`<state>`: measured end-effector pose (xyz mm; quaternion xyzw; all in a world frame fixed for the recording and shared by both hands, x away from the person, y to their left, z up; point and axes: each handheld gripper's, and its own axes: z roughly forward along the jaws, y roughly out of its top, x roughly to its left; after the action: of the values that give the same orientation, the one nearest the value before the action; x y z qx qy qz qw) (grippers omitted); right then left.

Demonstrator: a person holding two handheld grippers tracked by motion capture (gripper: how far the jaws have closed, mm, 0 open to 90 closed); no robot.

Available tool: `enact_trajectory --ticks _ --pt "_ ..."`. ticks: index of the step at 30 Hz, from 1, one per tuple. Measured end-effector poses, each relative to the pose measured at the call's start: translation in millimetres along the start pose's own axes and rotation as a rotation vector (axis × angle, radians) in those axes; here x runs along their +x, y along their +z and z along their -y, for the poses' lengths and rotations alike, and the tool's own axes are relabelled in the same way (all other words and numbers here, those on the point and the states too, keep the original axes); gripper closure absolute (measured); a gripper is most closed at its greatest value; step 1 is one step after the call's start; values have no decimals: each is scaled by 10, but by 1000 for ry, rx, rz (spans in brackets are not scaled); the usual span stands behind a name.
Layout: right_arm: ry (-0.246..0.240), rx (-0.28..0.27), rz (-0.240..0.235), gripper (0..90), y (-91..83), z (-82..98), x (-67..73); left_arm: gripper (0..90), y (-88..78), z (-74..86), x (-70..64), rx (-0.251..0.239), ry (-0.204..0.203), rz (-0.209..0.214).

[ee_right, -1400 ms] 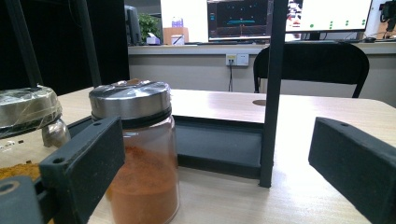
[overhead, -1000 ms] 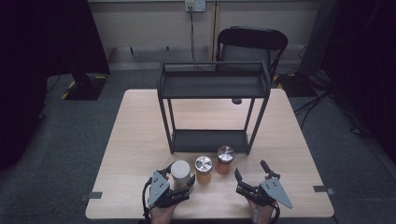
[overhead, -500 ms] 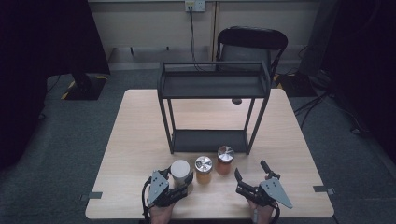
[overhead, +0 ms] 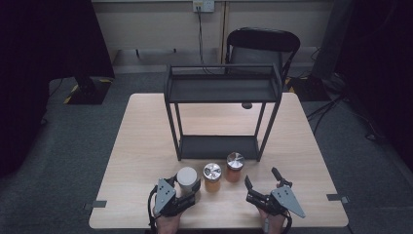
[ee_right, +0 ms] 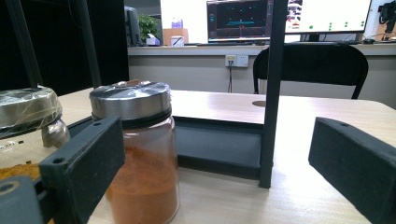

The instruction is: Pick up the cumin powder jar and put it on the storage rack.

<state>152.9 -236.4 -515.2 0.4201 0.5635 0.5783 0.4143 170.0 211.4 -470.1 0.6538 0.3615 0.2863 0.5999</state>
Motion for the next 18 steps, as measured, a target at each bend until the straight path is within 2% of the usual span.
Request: enact_trajectory --ticks 18 --pt "0 1 -1 28 1 -2 -2 341 -30 -78 40 0 -3 -14"
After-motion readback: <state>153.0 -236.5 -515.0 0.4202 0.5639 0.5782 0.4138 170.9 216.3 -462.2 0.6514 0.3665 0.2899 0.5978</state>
